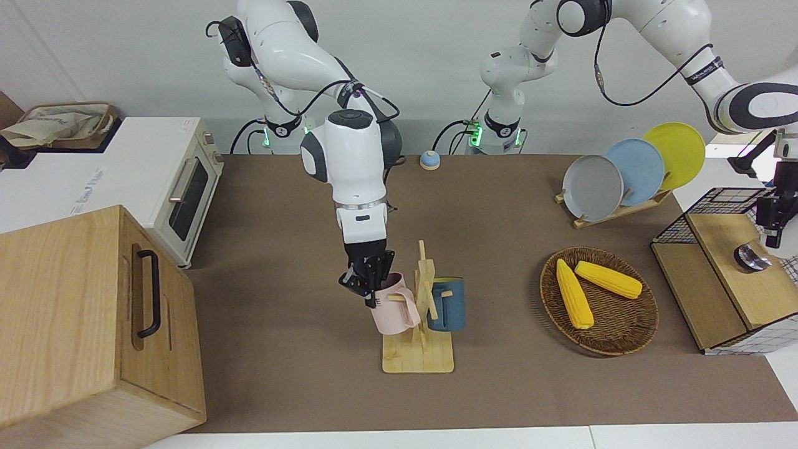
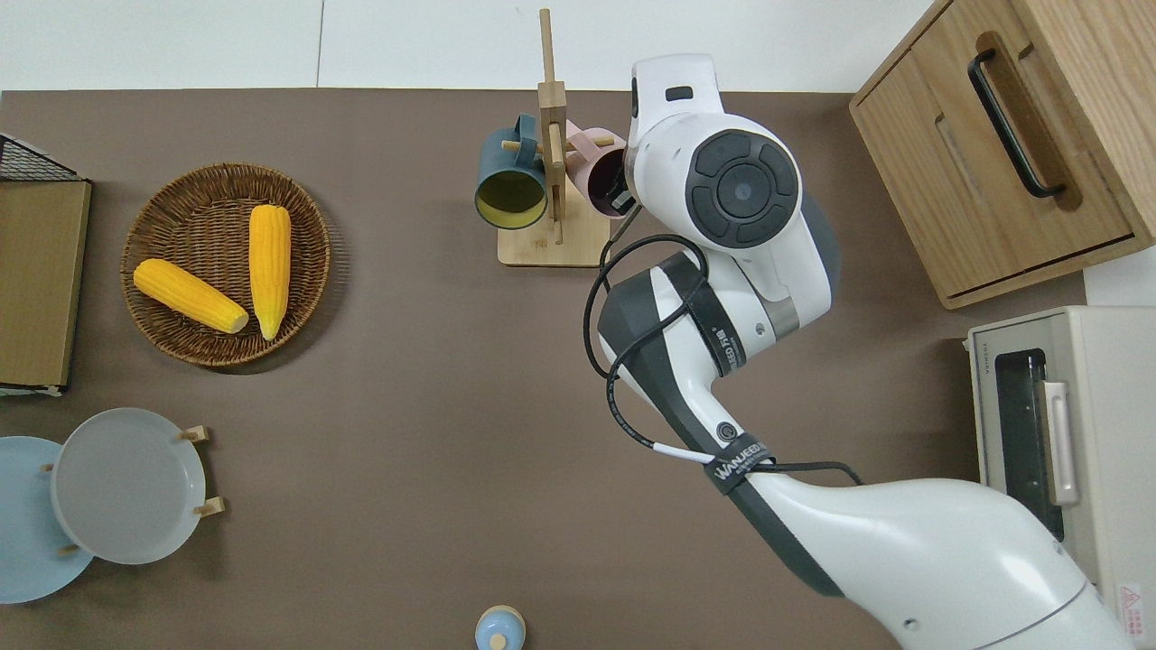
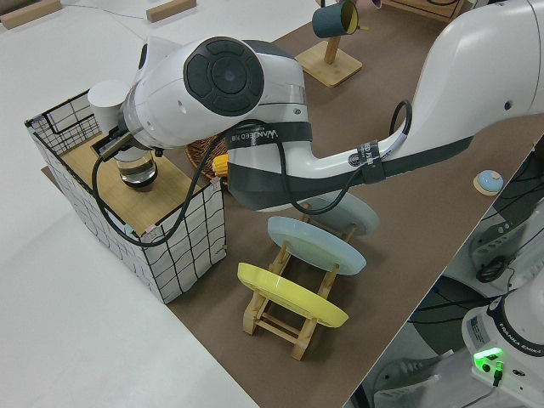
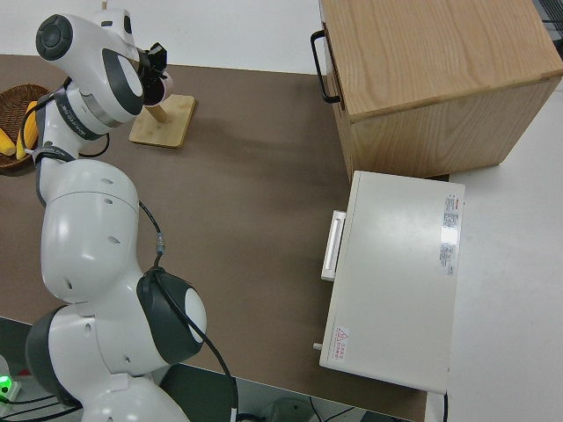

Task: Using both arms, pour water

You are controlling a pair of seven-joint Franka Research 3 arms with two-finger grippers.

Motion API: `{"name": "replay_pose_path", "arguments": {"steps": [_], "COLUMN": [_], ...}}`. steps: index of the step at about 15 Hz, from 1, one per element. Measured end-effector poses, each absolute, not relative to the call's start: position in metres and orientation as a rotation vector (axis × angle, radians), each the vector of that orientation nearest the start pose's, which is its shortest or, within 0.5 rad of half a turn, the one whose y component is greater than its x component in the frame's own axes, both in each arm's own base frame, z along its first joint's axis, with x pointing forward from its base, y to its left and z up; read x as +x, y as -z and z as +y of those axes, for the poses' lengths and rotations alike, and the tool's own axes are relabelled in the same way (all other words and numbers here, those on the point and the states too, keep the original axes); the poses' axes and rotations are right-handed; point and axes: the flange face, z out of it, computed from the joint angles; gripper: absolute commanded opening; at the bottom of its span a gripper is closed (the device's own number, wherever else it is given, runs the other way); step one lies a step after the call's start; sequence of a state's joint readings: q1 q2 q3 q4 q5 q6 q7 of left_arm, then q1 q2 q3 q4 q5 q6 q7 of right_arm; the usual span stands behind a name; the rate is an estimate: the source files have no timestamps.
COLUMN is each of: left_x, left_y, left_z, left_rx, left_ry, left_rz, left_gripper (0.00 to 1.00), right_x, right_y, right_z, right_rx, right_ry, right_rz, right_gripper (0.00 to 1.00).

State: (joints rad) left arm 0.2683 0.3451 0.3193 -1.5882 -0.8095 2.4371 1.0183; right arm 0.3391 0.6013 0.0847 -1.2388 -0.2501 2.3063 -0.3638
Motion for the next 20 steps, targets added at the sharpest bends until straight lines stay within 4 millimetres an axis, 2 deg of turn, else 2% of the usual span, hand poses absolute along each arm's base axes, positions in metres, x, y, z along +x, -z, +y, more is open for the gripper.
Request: {"name": "replay_pose_path", "arguments": {"steps": [5, 8, 11, 15, 20], "left_x": [0.596, 0.593, 0.584, 0.573, 0.563], "left_y": [-0.523, -0.547, -0.583, -0.602, -0.623], "left_z": [0.354, 0.348, 0.342, 0.337, 0.327], "left_rx": [-2.980, -3.004, -2.996, -3.002, -3.022], "left_ry": [1.141, 1.082, 1.070, 1.033, 1.003], "left_rz": [-0.043, -0.044, -0.033, -0.011, -0.022], "left_gripper": [0.00, 0.00, 0.00, 0.00, 0.00], "right_x": [0.709, 0.710, 0.707, 0.701, 0.689], "right_y": [-0.470, -0.473, -0.480, -0.495, -0.526], "right_z": [0.285, 0.276, 0.264, 0.238, 0.185], "right_rx": [-2.917, -2.930, -2.944, -2.973, -3.022], "right_ry": [0.768, 0.765, 0.761, 0.759, 0.737], "right_rz": [-1.362, -1.348, -1.330, -1.293, -1.282], "right_gripper": [0.014, 0.014, 0.014, 0.014, 0.012]}}
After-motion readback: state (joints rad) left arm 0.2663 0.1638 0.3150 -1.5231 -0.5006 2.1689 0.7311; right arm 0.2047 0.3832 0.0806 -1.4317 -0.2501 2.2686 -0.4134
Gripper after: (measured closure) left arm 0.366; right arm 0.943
